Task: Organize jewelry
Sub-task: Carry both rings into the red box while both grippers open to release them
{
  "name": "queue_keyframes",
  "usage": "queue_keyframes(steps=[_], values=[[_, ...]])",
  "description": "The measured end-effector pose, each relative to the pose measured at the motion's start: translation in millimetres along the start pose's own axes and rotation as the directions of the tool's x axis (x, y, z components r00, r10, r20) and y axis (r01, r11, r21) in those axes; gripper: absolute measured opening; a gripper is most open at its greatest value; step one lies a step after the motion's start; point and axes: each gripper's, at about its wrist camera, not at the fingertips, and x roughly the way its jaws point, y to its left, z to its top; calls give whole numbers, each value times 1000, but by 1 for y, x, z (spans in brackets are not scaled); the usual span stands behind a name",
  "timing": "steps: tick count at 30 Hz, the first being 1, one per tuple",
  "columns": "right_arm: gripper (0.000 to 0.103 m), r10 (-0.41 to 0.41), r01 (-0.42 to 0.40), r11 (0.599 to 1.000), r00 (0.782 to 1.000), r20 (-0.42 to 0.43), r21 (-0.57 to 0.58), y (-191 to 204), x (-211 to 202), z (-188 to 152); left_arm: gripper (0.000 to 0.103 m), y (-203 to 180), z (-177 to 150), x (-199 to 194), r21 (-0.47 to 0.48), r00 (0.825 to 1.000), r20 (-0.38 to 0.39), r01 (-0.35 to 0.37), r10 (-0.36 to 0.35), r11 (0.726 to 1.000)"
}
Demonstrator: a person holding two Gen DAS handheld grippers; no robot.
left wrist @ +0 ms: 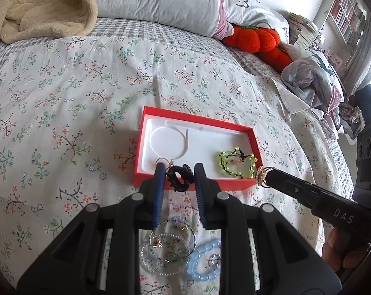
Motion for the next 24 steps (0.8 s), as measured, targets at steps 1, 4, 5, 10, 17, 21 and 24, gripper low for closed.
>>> queue_keyframes(steps=[1,4,5,10,17,21,24], values=[[10,8,-8,1000,1000,8,4,-1,2,4,26,-1,1,3,-2,1000,9,0,0,1000],[10,21,-21,1000,999,35,2,-2,7,12,26,-2,5,13,5,999,37,-21,21,1000],[10,26,-26,1000,999,44,-1,-2,9,13,26,-2,6,16,11,998,48,-32,31,999],[11,43,-43,999,997,70,-7,-4,22,21,26,0,8,31,19,994,83,-77,75,997],[11,39,-37,999,997,67,-33,-2,43,27,25,3,7,46,38,990,77,-121,118,992],[11,28,-26,999,998,62,-35,-4,50,29,26,4,6,46,46,990,81,-124,120,991],[11,26,-24,999,998,56,-35,-5,53,30,26,1,5,44,56,989,80,-128,123,990]])
